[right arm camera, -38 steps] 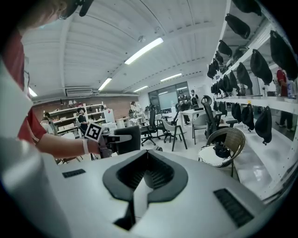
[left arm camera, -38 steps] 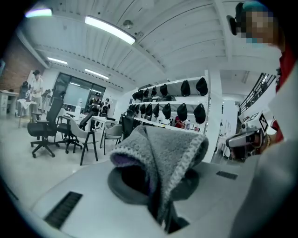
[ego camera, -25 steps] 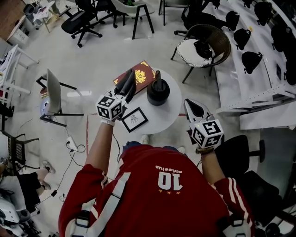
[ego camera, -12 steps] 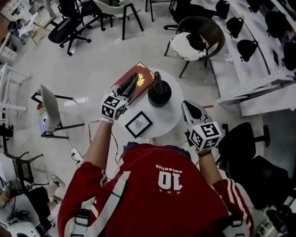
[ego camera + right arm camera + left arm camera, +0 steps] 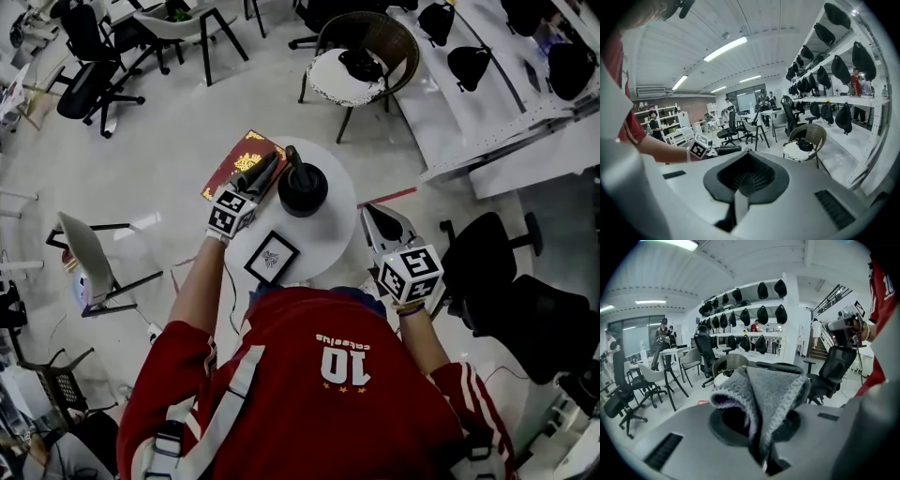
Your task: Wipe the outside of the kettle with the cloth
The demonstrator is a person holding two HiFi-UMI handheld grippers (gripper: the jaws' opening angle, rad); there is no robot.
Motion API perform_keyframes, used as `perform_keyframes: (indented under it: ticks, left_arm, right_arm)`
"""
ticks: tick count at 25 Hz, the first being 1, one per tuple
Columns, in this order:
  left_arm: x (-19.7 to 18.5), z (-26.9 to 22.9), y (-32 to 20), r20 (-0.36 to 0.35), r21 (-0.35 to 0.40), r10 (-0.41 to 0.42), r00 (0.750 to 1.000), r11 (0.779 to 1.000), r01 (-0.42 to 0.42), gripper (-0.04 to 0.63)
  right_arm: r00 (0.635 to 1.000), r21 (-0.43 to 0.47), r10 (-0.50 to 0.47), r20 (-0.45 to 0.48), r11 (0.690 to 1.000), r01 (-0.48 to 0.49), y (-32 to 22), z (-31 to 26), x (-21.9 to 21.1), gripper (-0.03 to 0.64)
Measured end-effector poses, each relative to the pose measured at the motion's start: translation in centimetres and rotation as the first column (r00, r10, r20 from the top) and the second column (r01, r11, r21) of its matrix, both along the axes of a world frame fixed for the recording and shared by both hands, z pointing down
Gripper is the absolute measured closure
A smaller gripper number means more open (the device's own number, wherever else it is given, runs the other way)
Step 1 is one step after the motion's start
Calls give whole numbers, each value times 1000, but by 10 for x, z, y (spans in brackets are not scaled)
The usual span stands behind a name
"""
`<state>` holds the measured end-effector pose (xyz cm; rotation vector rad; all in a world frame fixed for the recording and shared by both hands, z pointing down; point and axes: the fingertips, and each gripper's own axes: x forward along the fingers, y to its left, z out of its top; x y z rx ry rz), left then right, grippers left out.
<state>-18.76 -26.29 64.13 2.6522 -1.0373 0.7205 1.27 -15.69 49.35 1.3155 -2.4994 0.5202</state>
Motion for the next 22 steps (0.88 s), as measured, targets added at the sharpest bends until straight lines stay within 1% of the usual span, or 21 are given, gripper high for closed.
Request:
perform_keyframes:
  ticks: [3,6,10,17,22]
  left_arm:
    - [9,12,-4,56,-15,58,997,998,-57,549]
    - [15,22,-6,95,-29,107,990,994,-104,549]
    - [16,34,-9,136,-58,136,981,990,-129,549]
    - [19,46,-2,169,-96,168,971,983,-154,549]
    - [18,43,4,138,-101,167,976,983,-154,549]
  right_arm:
    - [1000,-8,14,-5,1000,-14,3,2,2,600]
    - [999,-12,38,-7,999,-38,7,5,6,600]
    - [998,-13,61,-9,998,-61,12,6,12,600]
    - [996,-16,87,-10,996,-87,22,8,18,600]
    - [996,-21,85,-9,996,-85,26,12,15,600]
